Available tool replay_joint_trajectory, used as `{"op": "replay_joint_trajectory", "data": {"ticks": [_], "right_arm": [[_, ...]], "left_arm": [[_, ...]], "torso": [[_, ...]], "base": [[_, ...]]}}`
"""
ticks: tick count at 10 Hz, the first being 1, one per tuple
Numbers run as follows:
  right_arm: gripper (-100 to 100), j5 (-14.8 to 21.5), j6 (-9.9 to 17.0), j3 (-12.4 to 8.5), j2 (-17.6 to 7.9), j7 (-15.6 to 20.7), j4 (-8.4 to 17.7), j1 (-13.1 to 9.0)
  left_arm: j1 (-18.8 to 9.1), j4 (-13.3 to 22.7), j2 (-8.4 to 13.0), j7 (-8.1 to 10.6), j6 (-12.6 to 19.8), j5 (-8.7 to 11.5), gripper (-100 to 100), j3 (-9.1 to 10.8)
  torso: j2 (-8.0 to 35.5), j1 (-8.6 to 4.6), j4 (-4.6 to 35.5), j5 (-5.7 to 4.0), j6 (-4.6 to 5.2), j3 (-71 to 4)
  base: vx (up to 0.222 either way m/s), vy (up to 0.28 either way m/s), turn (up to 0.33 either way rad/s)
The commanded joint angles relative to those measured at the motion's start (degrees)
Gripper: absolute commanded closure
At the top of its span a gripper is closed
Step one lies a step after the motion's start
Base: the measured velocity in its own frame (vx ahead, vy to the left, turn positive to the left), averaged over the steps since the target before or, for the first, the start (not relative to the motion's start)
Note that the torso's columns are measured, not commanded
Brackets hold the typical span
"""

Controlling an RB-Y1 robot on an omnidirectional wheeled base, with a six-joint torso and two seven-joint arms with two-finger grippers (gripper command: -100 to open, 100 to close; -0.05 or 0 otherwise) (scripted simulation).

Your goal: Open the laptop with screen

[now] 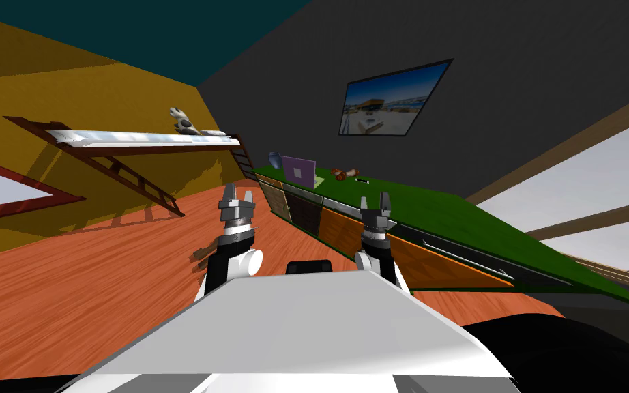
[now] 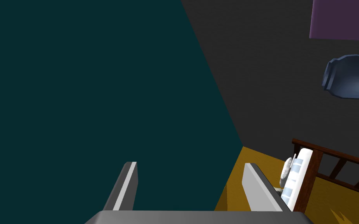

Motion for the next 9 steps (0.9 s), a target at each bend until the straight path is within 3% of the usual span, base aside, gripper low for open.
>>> {"op": "replay_joint_trajectory", "data": {"ticks": [1, 9], "right_arm": [[0, 0.00, 0.00, 0.00, 0.00, 0.00, 0.00, 0.00], [0, 0.00, -0.01, 0.00, 0.00, 0.00, -0.02, 0.00]], "left_arm": [[0.00, 0.00, 0.00, 0.00, 0.00, 0.00, 0, 0.00], [0.00, -0.02, 0.00, 0.00, -0.01, 0.00, 0, 0.00]], "torso": [[2.32, 0.00, 2.35, 0.00, 0.00, -4.67], [35.39, 0.00, 35.37, 0.00, 0.00, -70.73]], "base": [[0.000, 0.000, 0.000], [0.000, 0.000, 0.000]]}}
